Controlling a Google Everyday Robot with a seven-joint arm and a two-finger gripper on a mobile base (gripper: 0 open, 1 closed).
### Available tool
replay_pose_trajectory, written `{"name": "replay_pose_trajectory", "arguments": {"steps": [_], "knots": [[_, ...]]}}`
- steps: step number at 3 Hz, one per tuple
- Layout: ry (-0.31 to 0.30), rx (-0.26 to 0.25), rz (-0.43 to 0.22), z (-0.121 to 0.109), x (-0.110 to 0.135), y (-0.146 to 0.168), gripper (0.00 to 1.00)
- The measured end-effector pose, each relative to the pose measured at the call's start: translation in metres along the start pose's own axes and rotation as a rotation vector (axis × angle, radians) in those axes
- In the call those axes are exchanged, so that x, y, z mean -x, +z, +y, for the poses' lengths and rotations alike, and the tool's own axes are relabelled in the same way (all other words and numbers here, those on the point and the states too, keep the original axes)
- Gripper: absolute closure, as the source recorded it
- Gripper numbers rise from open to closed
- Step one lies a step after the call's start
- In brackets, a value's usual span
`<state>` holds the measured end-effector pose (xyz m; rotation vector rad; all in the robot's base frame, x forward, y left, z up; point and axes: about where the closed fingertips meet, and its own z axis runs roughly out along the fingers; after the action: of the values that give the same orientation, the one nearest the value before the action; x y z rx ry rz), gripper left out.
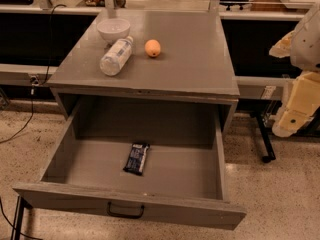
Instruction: Pick rxbar blueberry from top drawer and place on counter
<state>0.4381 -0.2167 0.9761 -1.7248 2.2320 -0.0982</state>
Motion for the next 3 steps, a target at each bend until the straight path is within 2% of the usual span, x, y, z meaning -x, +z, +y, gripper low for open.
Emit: {"name": "replay_pose_trajectory", "arguments": {"steps": [1,2,3], "knots": [[0.0,0.0,0.0,0.0,0.0,0.0,0.0],[-0.061,0.036,-0.041,0.002,0.024,0.027,0.0],[-0.214,0.111,-0.181,0.03,0.084,0.085,0.0]]}}
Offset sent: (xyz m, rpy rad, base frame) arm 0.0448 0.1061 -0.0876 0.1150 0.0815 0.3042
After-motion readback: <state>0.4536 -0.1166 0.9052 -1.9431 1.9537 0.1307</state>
